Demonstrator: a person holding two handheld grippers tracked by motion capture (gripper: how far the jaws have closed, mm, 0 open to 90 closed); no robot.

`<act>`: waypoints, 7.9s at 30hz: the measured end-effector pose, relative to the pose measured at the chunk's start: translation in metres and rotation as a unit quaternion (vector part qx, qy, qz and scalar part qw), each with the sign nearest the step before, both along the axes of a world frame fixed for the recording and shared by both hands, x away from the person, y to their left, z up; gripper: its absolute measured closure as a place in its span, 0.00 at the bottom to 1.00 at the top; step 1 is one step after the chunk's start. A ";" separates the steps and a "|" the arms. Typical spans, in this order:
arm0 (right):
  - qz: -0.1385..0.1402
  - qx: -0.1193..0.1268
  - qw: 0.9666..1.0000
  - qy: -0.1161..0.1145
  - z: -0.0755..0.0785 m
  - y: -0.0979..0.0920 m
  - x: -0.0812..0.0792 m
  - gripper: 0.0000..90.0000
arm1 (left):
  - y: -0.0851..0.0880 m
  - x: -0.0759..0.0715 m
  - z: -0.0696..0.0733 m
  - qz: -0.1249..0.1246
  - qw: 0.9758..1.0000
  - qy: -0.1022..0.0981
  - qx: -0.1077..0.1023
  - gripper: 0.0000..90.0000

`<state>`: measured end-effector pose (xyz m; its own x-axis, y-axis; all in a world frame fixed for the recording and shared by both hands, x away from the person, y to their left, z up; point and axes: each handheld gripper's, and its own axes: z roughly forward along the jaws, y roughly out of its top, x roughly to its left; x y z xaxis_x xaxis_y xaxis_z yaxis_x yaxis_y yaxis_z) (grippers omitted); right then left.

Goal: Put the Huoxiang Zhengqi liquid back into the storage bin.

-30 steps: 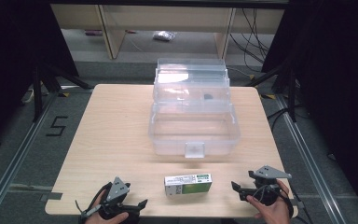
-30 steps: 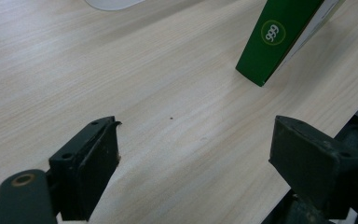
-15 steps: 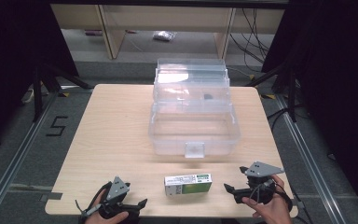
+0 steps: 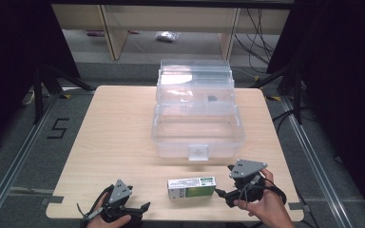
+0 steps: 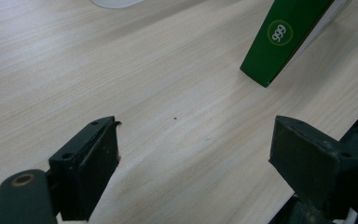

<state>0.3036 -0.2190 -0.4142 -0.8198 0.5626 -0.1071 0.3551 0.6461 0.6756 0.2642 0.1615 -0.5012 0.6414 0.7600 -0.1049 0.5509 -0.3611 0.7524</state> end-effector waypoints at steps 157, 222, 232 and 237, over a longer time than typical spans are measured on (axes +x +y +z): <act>0.177 -0.228 0.951 0.109 0.086 0.059 0.092 0.72 | 0.000 0.000 0.000 0.001 1.000 -0.008 -0.009 0.16; 0.181 -0.269 0.939 0.113 0.053 0.045 0.219 0.72 | -0.001 0.000 -0.001 -0.002 1.000 -0.006 -0.022 0.16; 0.189 -0.267 0.938 0.114 0.043 0.041 0.224 0.72 | -0.001 0.000 -0.001 0.002 1.000 -0.005 -0.021 0.16; 0.179 -0.273 0.937 0.123 0.037 0.040 0.224 0.72 | -0.001 0.000 -0.001 0.002 1.000 -0.005 -0.022 0.16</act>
